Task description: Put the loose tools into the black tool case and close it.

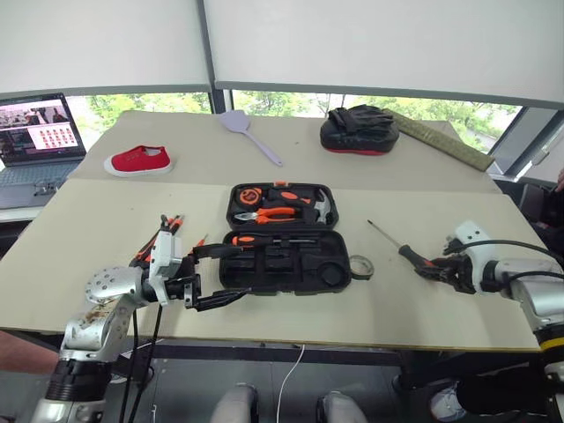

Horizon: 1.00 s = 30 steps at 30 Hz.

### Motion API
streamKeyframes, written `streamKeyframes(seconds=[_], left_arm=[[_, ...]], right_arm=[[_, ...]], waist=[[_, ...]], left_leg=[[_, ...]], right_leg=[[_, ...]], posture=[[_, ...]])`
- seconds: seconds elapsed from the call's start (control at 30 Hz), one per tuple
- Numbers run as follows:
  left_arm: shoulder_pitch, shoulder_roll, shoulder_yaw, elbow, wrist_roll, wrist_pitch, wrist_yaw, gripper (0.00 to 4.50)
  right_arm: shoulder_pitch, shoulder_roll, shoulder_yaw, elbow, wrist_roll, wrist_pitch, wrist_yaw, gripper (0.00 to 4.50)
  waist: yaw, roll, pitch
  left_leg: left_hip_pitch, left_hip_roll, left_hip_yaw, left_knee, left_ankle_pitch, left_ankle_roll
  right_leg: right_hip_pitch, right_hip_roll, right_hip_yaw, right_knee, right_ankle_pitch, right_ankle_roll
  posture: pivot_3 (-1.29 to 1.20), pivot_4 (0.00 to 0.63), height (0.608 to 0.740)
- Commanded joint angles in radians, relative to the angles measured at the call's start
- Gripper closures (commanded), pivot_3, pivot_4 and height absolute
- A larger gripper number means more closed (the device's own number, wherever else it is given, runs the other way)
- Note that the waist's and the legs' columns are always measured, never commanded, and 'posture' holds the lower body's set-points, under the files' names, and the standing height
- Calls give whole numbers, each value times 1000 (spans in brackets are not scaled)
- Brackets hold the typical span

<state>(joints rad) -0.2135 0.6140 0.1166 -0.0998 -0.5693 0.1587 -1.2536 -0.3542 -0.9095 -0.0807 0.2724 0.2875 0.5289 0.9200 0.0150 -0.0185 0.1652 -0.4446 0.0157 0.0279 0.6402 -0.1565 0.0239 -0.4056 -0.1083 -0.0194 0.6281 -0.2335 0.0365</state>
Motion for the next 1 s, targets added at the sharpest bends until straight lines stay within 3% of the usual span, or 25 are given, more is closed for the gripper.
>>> streamKeyframes(seconds=[0.03,0.1,0.2,0.47,0.63,1.0], left_arm=[[20,-1,52,-48,-36,12,52,0],[32,-3,64,-48,-39,14,72,0],[56,-4,85,-27,-19,-8,99,0],[76,10,72,24,65,-68,123,0],[112,3,69,19,75,-97,114,0],[147,-4,52,8,80,-112,122,0]], right_arm=[[-20,16,-122,-170,110,-208,122,3472],[-69,39,-98,-201,118,-226,138,3472],[-249,95,110,-218,15,-236,212,3472],[-550,260,479,76,-300,-414,325,3472],[-590,295,532,168,-384,-446,321,3472],[-635,371,531,266,-451,-461,293,3472]], waist=[[-7,0,0],[-17,0,0],[-37,0,1],[-14,-1,1],[-5,-1,1],[-12,-1,1]], left_leg=[[0,0,0,0,0,0],[2,1,0,0,0,0],[5,2,0,0,0,0],[3,12,3,0,-1,-2],[-9,12,5,1,-2,-3],[-5,16,7,2,0,-5]], right_leg=[[0,0,0,0,0,0],[0,2,3,0,-2,5],[1,3,5,1,-2,5],[-5,13,6,1,3,-9],[-17,14,7,3,4,-8],[-16,19,7,4,6,-13]], posture=[[0,150,740],[0,150,740],[0,150,740],[0,150,740],[0,150,740],[0,150,740]])
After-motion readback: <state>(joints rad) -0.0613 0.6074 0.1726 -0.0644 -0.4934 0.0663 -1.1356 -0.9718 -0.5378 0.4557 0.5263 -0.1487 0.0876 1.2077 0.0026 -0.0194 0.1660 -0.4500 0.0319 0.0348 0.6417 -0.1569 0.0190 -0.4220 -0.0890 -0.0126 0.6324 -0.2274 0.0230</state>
